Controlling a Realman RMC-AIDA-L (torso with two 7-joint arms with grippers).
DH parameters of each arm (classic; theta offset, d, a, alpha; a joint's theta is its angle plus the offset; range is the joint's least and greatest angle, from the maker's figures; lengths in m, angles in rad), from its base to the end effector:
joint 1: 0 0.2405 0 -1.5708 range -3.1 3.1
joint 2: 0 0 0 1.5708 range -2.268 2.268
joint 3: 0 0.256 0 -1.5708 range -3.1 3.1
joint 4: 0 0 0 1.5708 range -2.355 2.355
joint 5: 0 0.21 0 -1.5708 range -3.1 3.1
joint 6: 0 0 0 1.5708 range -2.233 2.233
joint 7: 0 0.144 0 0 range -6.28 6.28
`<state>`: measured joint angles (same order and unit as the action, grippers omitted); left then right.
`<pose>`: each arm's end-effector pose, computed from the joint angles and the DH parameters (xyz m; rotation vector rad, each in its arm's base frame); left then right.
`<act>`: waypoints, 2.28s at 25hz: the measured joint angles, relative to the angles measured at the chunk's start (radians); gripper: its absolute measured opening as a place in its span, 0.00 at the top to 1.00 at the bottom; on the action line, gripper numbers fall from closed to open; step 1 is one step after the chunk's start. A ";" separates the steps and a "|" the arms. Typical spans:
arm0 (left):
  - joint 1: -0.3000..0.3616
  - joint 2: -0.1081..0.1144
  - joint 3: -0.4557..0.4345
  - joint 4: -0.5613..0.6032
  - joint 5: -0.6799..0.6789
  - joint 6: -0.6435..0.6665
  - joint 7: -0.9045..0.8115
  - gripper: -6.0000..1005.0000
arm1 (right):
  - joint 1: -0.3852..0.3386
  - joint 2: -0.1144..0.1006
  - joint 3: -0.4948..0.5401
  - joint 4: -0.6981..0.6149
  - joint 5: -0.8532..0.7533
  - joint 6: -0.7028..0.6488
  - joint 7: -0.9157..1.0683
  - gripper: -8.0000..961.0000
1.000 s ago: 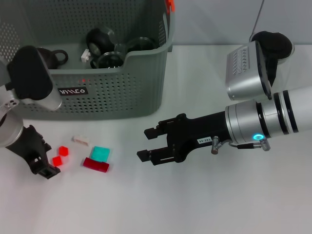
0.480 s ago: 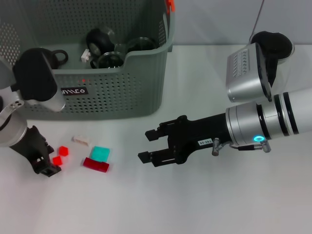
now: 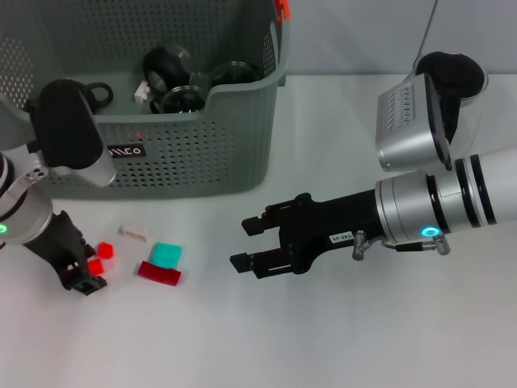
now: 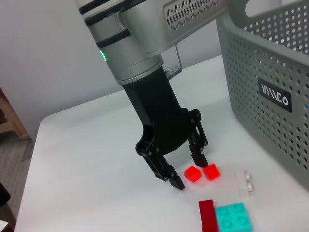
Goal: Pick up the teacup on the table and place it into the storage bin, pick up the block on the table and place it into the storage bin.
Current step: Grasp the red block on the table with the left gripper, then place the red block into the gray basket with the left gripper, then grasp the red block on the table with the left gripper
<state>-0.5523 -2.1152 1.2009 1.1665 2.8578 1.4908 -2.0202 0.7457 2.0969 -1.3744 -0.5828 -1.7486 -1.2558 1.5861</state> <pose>-0.2687 0.3463 0.0113 -2.6575 -0.5843 0.8352 0.1684 0.3514 -0.0956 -3.0646 0.4977 0.4141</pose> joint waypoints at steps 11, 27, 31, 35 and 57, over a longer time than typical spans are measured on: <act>-0.022 0.005 -0.010 -0.038 0.000 -0.008 -0.008 0.70 | 0.000 0.000 0.000 0.000 0.002 -0.004 0.000 0.30; -0.090 0.014 -0.420 0.213 -0.313 0.441 0.034 0.80 | -0.003 0.000 0.000 0.000 0.000 -0.005 0.001 0.30; -0.163 0.075 -0.588 0.196 -0.554 0.500 0.017 0.80 | -0.003 0.000 -0.002 -0.003 0.000 -0.005 0.000 0.30; -0.231 0.157 -0.645 0.102 -0.644 0.386 -0.007 0.80 | -0.003 0.000 -0.006 -0.007 -0.001 -0.007 0.000 0.30; -0.210 0.187 -0.615 0.006 -0.619 -0.017 -0.096 0.62 | -0.008 0.000 0.001 -0.010 -0.002 -0.002 -0.002 0.30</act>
<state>-0.7624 -1.9286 0.5855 1.1727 2.2383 1.4735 -2.1162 0.7378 2.0969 -1.3733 -0.5929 -1.7502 -1.2575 1.5838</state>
